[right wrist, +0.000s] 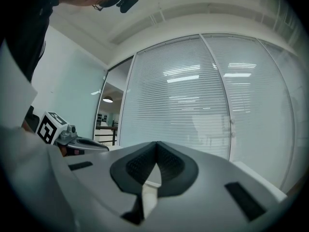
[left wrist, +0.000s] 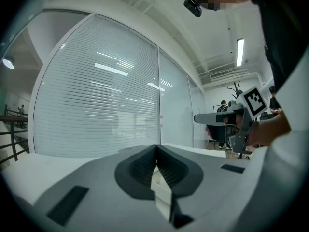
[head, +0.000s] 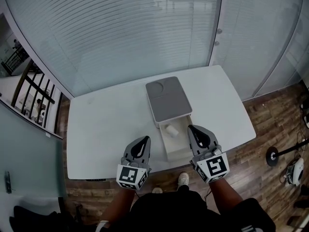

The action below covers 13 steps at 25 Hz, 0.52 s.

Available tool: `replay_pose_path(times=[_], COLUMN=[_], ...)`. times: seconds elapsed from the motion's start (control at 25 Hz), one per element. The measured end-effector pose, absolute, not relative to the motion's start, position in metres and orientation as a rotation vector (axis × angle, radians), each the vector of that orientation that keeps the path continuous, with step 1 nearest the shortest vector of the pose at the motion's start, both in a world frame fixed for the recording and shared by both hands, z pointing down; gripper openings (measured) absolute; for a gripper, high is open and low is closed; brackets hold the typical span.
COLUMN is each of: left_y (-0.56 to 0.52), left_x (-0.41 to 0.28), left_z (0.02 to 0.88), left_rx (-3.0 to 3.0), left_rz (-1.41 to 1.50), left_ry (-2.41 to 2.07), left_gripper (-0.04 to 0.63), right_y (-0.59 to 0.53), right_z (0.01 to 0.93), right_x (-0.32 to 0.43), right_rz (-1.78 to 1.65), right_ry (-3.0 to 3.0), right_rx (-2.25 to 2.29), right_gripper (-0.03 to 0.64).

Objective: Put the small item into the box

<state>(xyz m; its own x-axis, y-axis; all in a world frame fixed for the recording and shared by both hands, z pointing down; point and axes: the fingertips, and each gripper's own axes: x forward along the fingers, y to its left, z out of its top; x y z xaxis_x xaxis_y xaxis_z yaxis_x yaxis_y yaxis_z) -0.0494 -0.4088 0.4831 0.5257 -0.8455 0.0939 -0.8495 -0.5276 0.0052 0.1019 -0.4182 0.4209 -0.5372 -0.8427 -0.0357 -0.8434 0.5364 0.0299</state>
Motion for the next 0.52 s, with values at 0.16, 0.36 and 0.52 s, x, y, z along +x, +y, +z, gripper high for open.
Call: replay_pose_path(times=[0.16,0.36,0.52], left_y=[-0.408,-0.406,-0.405], left_x=[-0.046,-0.037,-0.035], left_z=[0.482,0.479,0.478], left_rx=[2.707,2.727,2.734], left_rz=[0.123,0.124,0.127], left_ry=[-1.492,-1.47,-1.461], left_gripper=[0.012,0.012,0.012], right_y=[-0.418,-0.416,-0.415], right_z=[0.421,0.422,0.423], right_x=[0.102,0.111,0.105], right_rz=[0.088,0.058,0.1], right_ry=[2.75,2.767,2.75], right_rx=[-1.54,-1.633,-1.555], right_gripper=[0.003,0.003,0.003])
